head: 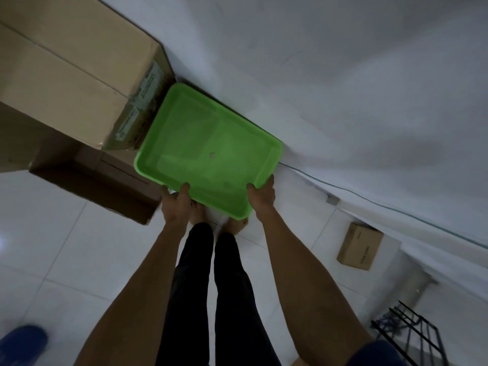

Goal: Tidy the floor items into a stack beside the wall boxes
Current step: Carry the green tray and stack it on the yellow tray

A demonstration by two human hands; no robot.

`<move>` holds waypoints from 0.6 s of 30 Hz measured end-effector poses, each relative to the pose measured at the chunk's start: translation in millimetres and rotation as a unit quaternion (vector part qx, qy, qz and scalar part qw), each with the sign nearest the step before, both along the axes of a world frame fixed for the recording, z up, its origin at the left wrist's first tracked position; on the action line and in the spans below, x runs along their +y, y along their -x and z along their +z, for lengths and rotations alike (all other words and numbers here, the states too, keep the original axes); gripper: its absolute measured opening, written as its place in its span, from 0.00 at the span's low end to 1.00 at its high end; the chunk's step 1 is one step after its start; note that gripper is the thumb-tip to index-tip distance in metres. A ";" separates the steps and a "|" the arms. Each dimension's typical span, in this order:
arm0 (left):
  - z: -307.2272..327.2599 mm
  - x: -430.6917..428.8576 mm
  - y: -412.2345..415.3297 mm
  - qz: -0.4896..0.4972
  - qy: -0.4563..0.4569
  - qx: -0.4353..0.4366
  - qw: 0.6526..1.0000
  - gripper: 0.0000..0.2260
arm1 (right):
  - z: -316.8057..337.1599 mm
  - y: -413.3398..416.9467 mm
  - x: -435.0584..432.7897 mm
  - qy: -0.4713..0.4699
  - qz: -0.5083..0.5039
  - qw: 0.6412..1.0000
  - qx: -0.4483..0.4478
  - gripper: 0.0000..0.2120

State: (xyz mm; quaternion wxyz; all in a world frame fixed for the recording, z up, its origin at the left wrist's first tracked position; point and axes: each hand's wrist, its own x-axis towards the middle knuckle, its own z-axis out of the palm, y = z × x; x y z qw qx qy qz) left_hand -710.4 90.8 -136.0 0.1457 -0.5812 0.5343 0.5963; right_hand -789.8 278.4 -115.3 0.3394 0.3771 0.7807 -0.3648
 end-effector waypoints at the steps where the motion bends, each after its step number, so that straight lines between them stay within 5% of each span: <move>1: 0.0 0.7 -0.6 0.001 -0.004 0.006 1.000 0.33 | -0.6 1.4 1.9 0.007 0.007 1.000 -0.010 0.40; 5: 3.0 2.9 -2.1 -0.012 -0.026 0.017 0.999 0.34 | 4.2 -4.1 8.1 0.035 0.021 0.999 -0.034 0.39; 9: 24.1 -0.9 0.6 -0.201 0.031 -0.035 0.978 0.36 | 24.8 -25.7 10.2 0.011 0.059 0.998 -0.012 0.36; 14: 102.6 -10.8 13.4 -0.394 0.112 0.016 0.912 0.29 | 95.7 -65.9 26.9 -0.026 0.055 0.996 0.072 0.33; 18: 173.8 -16.6 15.3 -0.540 0.192 0.097 0.813 0.25 | 166.9 -112.1 45.4 -0.082 0.077 0.985 0.127 0.27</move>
